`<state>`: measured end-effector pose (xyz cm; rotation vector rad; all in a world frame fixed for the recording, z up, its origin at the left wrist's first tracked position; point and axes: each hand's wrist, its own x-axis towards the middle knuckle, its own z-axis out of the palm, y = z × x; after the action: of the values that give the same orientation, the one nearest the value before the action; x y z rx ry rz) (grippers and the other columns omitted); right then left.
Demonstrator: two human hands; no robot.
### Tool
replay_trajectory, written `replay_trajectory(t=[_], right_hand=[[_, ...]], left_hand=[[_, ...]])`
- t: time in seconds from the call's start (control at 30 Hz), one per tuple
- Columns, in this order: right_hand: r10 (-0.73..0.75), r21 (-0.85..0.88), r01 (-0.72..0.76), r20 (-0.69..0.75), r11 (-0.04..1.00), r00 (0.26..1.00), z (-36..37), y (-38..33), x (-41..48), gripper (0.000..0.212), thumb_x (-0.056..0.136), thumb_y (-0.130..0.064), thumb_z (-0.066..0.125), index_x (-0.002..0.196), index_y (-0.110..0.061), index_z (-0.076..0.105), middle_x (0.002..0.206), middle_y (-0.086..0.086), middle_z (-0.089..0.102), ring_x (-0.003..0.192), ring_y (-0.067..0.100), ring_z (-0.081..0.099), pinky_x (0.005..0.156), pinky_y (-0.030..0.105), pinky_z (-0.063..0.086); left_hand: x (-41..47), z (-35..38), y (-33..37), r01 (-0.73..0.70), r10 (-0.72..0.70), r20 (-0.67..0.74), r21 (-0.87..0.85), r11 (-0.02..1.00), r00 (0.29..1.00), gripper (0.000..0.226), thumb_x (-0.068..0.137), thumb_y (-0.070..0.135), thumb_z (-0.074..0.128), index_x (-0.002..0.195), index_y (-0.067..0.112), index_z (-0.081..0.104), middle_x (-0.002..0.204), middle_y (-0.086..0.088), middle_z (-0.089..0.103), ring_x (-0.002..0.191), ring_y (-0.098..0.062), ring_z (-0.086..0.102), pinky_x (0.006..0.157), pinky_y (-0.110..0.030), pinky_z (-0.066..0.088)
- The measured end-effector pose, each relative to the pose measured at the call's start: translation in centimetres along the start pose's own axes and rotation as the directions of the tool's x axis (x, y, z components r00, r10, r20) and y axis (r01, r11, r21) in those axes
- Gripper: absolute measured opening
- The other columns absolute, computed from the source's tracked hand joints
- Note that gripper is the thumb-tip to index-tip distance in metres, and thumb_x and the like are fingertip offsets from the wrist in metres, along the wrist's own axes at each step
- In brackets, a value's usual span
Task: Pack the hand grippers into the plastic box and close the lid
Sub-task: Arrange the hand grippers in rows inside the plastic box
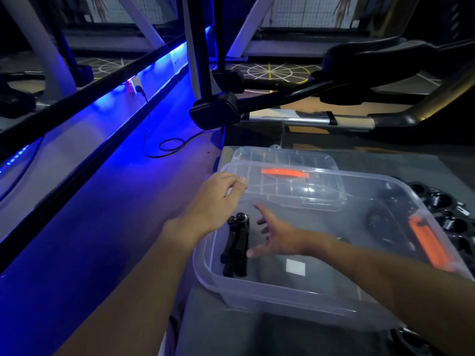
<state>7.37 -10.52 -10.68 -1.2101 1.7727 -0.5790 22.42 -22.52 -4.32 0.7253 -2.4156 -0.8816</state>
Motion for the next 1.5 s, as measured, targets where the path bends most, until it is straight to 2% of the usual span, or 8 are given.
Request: replay_trajectory(t=[0.13, 0.3, 0.5, 0.63, 0.87, 0.97, 1.23, 1.5], right_hand=[[-0.048, -0.014, 0.046, -0.179, 0.999, 0.983, -3.2, -0.3, -3.9, 0.108, 0.072, -0.045, 0.082, 0.151, -0.034, 0.01, 0.131, 0.001, 0.047, 0.113, 0.015, 0.056, 0.096, 0.033, 0.052], [-0.058, 0.061, 0.096, -0.447, 0.993, 0.893, -7.0, -0.1, -11.8, 0.082, 0.079, -0.027, 0.079, 0.144, -0.024, 0.03, 0.118, 0.006, 0.059, 0.105, 0.019, 0.063, 0.093, 0.035, 0.054], [-0.037, 0.045, 0.12, -0.796, 0.992, 0.604, -10.5, 3.5, -23.6, 0.026, 0.088, -0.009, 0.067, 0.113, -0.014, 0.061, 0.094, 0.007, 0.068, 0.083, 0.014, 0.061, 0.081, 0.026, 0.049], [0.123, 0.154, 0.036, -0.891, 0.987, 0.438, -9.4, 8.4, -29.9, 0.018, 0.089, -0.008, 0.064, 0.106, -0.011, 0.064, 0.09, 0.003, 0.066, 0.078, 0.011, 0.058, 0.073, 0.017, 0.046], [0.404, 0.286, -0.287, -0.708, 0.914, 0.579, -3.9, 19.7, -34.6, 0.057, 0.077, -0.026, 0.081, 0.126, -0.012, 0.056, 0.113, 0.0, 0.062, 0.102, 0.011, 0.058, 0.081, 0.014, 0.041], [0.443, 0.359, -0.265, -0.642, 0.895, 0.626, -2.7, 22.1, -35.1, 0.074, 0.072, -0.022, 0.085, 0.136, -0.014, 0.048, 0.124, 0.0, 0.058, 0.11, 0.011, 0.056, 0.079, 0.006, 0.042], [0.502, 0.438, -0.28, -0.556, 0.854, 0.663, -1.6, 24.1, -32.6, 0.109, 0.057, -0.032, 0.093, 0.148, -0.022, 0.034, 0.14, -0.002, 0.046, 0.128, 0.014, 0.046, 0.109, 0.033, 0.041], [0.436, 0.391, -0.218, -0.652, 0.894, 0.62, -1.9, 25.0, -32.3, 0.115, 0.038, -0.043, 0.092, 0.14, -0.02, 0.043, 0.128, 0.002, 0.059, 0.109, 0.018, 0.064, 0.098, 0.041, 0.052]], left_hand=[[0.8, 0.3, 1.5, -0.008, 0.017, -0.038, 0.223, 0.975, 0.999, 0.059, 0.086, 0.058, 0.026, 0.086, 0.019, 0.07, 0.095, 0.006, 0.068, 0.096, -0.015, 0.057, 0.098, -0.045, 0.041], [2.3, 3.3, 7.4, -0.17, 0.171, -0.016, 0.039, 0.985, 0.985, 0.048, 0.09, 0.054, 0.034, 0.09, 0.021, 0.069, 0.089, 0.008, 0.064, 0.092, -0.017, 0.059, 0.088, -0.045, 0.047], [0.6, 9.6, 16.8, -0.373, 0.4, 0.182, -0.165, 0.913, 0.898, 0.039, 0.087, 0.05, 0.044, 0.095, 0.022, 0.069, 0.102, 0.008, 0.065, 0.101, -0.015, 0.06, 0.095, -0.039, 0.047], [-1.7, 13.7, 20.6, -0.453, 0.484, 0.355, -0.172, 0.875, 0.8, 0.042, 0.089, 0.051, 0.047, 0.112, 0.022, 0.066, 0.117, 0.009, 0.059, 0.112, -0.011, 0.055, 0.102, -0.033, 0.041], [-4.5, 18.6, 21.8, -0.526, 0.485, 0.472, -0.052, 0.849, 0.737, 0.074, 0.077, 0.075, 0.035, 0.127, 0.025, 0.059, 0.138, 0.009, 0.047, 0.131, -0.008, 0.04, 0.111, -0.036, 0.034], [-4.7, 19.4, 21.1, -0.559, 0.498, 0.472, -0.013, 0.829, 0.728, 0.071, 0.076, 0.073, 0.038, 0.128, 0.029, 0.058, 0.143, 0.008, 0.044, 0.137, -0.01, 0.034, 0.112, -0.043, 0.034], [-4.6, 19.7, 20.4, -0.581, 0.541, 0.431, -0.045, 0.813, 0.722, 0.066, 0.078, 0.068, 0.043, 0.127, 0.027, 0.06, 0.141, 0.008, 0.045, 0.135, -0.011, 0.034, 0.114, -0.035, 0.03], [-4.7, 19.5, 20.5, -0.581, 0.535, 0.439, -0.037, 0.813, 0.722, 0.066, 0.079, 0.068, 0.042, 0.128, 0.027, 0.059, 0.143, 0.008, 0.043, 0.137, -0.012, 0.032, 0.113, -0.038, 0.032]])
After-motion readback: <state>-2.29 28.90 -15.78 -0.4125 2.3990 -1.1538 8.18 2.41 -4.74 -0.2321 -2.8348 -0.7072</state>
